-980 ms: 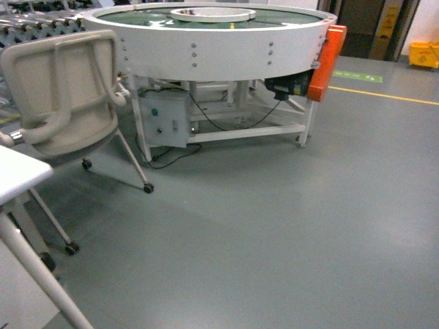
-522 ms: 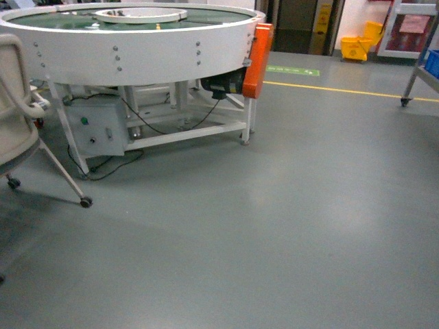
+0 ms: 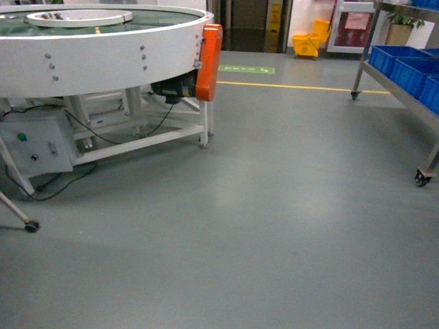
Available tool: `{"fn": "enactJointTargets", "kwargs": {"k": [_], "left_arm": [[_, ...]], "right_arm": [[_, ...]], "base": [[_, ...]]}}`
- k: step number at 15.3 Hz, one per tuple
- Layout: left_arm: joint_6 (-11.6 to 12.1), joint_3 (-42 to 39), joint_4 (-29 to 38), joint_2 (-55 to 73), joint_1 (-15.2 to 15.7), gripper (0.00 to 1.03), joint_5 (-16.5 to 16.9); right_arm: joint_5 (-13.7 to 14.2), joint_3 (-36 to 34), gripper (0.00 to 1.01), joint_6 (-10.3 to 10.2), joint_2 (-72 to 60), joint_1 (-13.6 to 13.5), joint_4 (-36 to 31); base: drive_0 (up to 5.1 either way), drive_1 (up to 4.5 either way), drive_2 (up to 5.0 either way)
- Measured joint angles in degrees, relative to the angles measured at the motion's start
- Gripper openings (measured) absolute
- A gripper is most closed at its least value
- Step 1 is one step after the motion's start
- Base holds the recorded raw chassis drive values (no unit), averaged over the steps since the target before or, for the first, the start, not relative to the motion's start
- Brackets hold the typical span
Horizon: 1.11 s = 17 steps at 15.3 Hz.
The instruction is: Pick red block from blue box to shelf
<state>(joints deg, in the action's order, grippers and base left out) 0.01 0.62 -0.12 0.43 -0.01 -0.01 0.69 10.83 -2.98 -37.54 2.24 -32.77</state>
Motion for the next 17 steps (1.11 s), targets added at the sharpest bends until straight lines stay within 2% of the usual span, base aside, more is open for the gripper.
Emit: {"fn": "enactJointTargets", "kwargs": {"k": [17], "left_arm": [[0.0,0.0,-0.1,0.0,0.0,0.98,-0.1]], "right_arm": [[0.0,0.0,0.28,0.0,-0.2,0.0,0.0]], "base": [[-1.6,-1.60,-1.6]]}}
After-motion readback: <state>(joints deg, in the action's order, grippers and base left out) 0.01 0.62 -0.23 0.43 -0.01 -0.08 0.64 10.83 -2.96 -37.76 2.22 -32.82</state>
